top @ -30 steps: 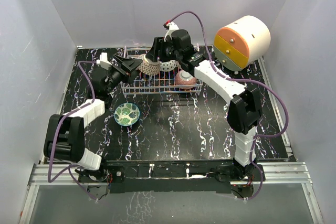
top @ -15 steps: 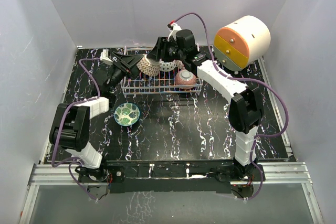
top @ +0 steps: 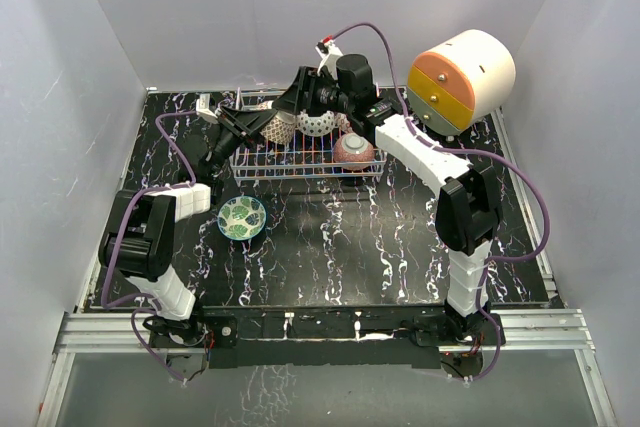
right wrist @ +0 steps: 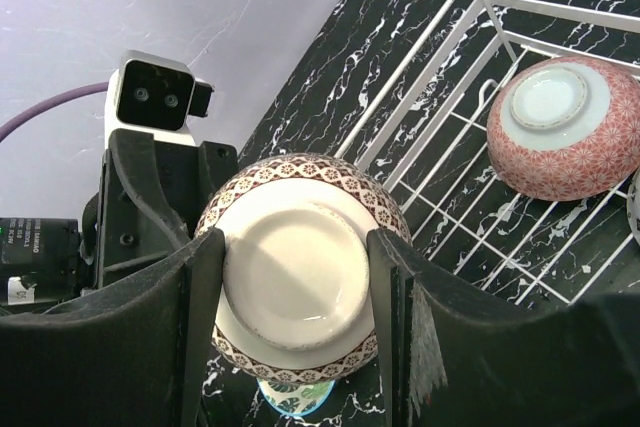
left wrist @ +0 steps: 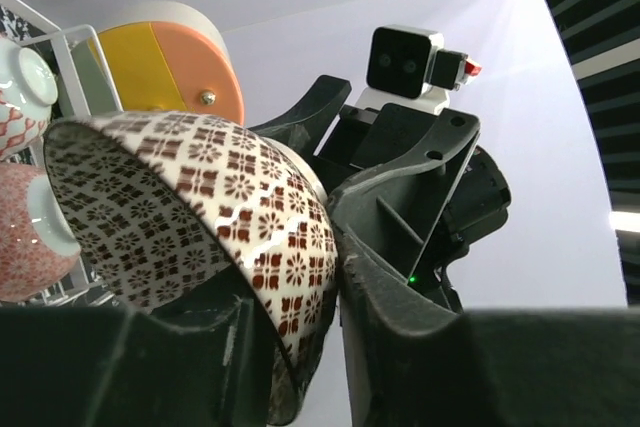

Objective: Unload the bowls from the dish rack

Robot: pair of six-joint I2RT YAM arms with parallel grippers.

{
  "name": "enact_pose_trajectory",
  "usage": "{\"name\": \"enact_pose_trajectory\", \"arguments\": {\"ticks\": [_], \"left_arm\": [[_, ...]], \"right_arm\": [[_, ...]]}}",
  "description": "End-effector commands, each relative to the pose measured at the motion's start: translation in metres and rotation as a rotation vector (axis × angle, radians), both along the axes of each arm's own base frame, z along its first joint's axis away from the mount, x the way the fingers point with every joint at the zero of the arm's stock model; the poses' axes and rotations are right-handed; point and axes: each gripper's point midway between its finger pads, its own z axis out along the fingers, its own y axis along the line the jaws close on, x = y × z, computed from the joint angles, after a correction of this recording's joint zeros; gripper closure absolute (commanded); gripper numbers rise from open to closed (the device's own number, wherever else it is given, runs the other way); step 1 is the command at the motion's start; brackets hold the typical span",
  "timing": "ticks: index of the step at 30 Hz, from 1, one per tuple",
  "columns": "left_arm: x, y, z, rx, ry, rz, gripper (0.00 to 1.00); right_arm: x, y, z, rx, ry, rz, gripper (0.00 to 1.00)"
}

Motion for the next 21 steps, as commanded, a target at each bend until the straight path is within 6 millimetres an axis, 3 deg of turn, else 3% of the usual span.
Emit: {"name": "enact_pose_trajectory", "arguments": {"ticks": [1, 5, 8, 14, 21], "left_arm": [[-0.016, -0.001, 0.043, -0.031, -0.165, -0.020, 0.81], [-0.018, -0.001, 0.045, -0.033, -0.163, -0.022, 0.95], [-0.020, 0.000, 0.047, -0.030, -0.162, -0.021, 1.00], [-0.027, -0.002, 0.048, 0.028, -0.169, -0.024, 1.00], [-0.040, 0.001, 0.041, 0.227, -0.165, 0.033, 1.00]], "right_arm": [[0.000, 0.001, 0.040, 0.089, -0.100, 0.015, 0.73], [0.000, 0.001, 0.038, 0.099, -0.088, 0.017, 0.73], [0.000, 0.000, 0.036, 0.103, -0.080, 0.015, 0.69], [0.002, -0.014, 0.037, 0.119, -0.066, -0.018, 0.53], [0.010, -0.055, 0.037, 0.157, -0.041, -0.103, 0.49]]}}
